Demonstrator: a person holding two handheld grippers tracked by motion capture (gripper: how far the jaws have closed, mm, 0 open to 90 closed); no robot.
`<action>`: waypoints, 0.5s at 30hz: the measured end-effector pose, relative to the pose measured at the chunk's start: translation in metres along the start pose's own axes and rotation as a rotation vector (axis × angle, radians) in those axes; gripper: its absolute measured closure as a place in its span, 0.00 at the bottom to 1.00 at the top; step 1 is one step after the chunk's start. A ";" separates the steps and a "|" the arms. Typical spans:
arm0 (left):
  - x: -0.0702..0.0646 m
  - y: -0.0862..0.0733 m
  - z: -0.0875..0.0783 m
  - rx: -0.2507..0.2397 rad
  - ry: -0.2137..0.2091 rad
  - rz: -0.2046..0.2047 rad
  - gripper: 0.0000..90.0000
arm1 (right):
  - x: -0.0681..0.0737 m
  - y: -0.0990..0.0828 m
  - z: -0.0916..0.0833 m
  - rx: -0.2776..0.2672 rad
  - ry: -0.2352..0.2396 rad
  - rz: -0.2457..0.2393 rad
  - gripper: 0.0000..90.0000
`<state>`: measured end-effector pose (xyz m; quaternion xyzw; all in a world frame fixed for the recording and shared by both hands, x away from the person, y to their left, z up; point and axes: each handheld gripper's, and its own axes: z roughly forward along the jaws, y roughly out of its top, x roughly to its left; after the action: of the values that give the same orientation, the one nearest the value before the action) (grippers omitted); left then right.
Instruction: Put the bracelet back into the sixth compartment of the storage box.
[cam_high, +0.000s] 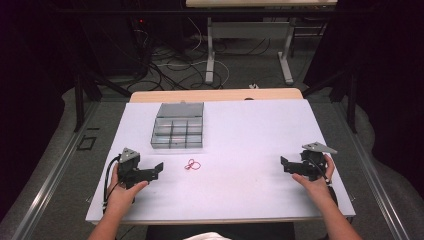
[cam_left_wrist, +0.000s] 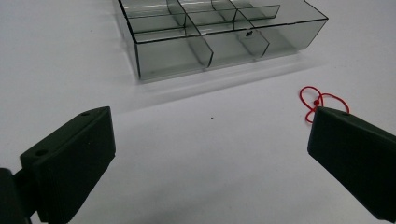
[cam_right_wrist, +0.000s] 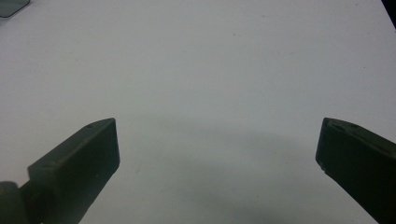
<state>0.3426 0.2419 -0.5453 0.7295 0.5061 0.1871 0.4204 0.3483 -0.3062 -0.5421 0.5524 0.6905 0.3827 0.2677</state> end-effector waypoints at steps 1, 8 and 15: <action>0.000 0.000 0.000 0.000 0.000 0.000 0.01 | 0.000 0.000 0.000 -0.004 0.000 0.007 0.00; -0.001 0.002 -0.001 -0.005 0.000 0.003 0.01 | 0.001 -0.002 -0.001 0.001 0.022 0.014 0.00; -0.002 0.002 0.000 -0.004 0.009 -0.002 0.02 | 0.002 -0.002 -0.003 -0.003 0.022 0.019 0.00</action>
<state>0.3425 0.2401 -0.5432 0.7271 0.5085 0.1910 0.4198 0.3445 -0.3052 -0.5426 0.5542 0.6878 0.3921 0.2572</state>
